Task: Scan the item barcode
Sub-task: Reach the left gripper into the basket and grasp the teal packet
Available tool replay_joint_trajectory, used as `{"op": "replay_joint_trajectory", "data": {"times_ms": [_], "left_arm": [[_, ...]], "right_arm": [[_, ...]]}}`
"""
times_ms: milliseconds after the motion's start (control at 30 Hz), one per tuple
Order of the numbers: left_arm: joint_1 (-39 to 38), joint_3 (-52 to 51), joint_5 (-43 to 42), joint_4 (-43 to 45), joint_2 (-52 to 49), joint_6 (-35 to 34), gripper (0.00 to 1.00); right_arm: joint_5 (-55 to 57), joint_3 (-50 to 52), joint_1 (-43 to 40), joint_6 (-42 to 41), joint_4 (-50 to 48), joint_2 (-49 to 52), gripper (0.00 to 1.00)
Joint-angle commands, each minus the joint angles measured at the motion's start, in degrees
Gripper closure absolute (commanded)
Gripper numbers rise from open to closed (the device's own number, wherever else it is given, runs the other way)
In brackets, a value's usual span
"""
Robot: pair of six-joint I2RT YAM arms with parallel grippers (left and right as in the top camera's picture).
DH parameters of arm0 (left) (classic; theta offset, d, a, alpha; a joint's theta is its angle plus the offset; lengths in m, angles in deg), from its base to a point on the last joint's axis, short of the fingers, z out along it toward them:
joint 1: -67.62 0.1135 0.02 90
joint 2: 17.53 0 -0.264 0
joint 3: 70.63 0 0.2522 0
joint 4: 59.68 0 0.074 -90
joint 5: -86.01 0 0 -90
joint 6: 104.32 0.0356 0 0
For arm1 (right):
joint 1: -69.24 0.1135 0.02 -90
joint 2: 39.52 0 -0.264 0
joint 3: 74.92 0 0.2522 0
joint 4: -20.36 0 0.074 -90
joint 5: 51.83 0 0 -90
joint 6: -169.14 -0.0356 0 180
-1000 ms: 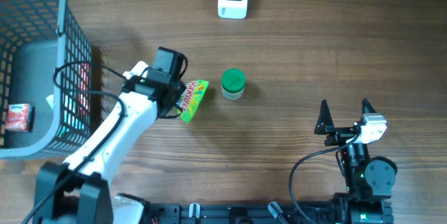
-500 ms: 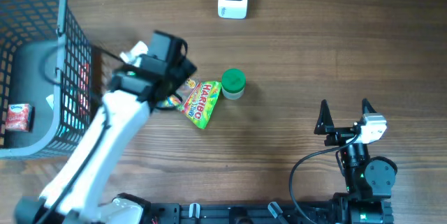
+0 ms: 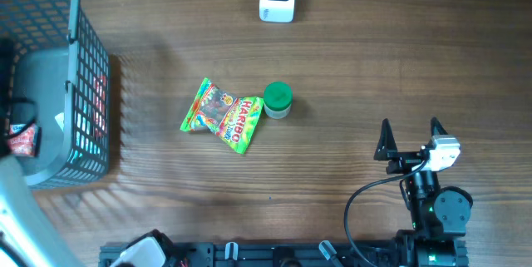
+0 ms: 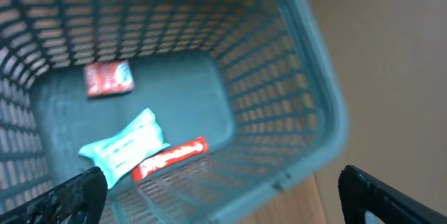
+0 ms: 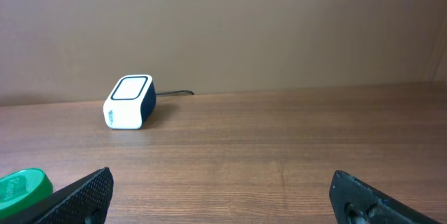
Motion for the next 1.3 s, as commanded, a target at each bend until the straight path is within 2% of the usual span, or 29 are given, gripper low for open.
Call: {"op": "replay_joint_trajectory", "data": {"times_ms": [0,200,300,400,500,733,967,1000,1033,1067,1100,1133,1167,1200,1267], "left_arm": [[8.1,0.4,-10.5,-3.4,-8.1,1.2,0.0],[7.9,-5.7,-10.1,-2.1,-18.2,5.4,0.0],[7.8,-9.5,-9.9,-1.9,-21.1,5.5,0.0],[7.8,-12.8,-7.9,-0.5,-24.1,10.4,0.0],[7.8,-16.3,-5.9,0.6,-26.4,10.4,0.02],[7.7,-29.7,-6.0,13.1,-28.2,13.2,0.0],[7.7,-35.2,-6.2,19.0,-28.2,13.2,0.0],[7.7,-35.6,-6.2,19.3,-28.2,13.2,0.03],[7.7,-36.1,-6.2,19.5,-28.2,13.2,0.13],[7.7,-36.3,-6.2,19.4,-28.2,13.1,0.3],[7.7,-36.4,-6.2,19.2,-28.2,13.1,0.56],[7.7,-36.4,-6.3,18.9,-28.2,13.1,0.76],[7.7,-36.4,-6.3,18.7,-28.2,13.1,0.89],[7.7,-36.4,-6.3,18.5,-28.2,13.0,0.96],[7.8,-35.2,-6.3,17.4,-28.2,12.9,0.96]], "right_arm": [[-0.9,0.0,0.3,0.6,-0.2,-0.3,0.0],[-0.9,0.0,0.3,0.6,-0.2,-0.3,0.0],[-0.9,0.0,0.3,0.6,-0.2,-0.3,0.0],[-0.9,0.0,0.3,0.6,-0.2,-0.3,0.0],[-0.9,0.0,0.3,0.6,-0.2,-0.3,0.0],[-0.9,0.0,0.3,0.6,-0.2,-0.3,0.0],[-0.9,0.0,0.3,0.6,-0.2,-0.3,0.0],[-0.9,0.0,0.3,0.6,-0.2,-0.3,0.0],[-0.9,0.0,0.3,0.6,-0.2,-0.3,0.0],[-0.9,0.0,0.3,0.6,-0.2,-0.3,0.0],[-0.9,0.0,0.3,0.6,-0.2,-0.3,0.0],[-0.9,0.0,0.3,0.6,-0.2,-0.3,0.0],[-0.9,0.0,0.3,0.6,-0.2,-0.3,0.0],[-0.9,0.0,0.3,0.6,-0.2,-0.3,0.0],[-0.9,0.0,0.3,0.6,-0.2,-0.3,0.0]]}}
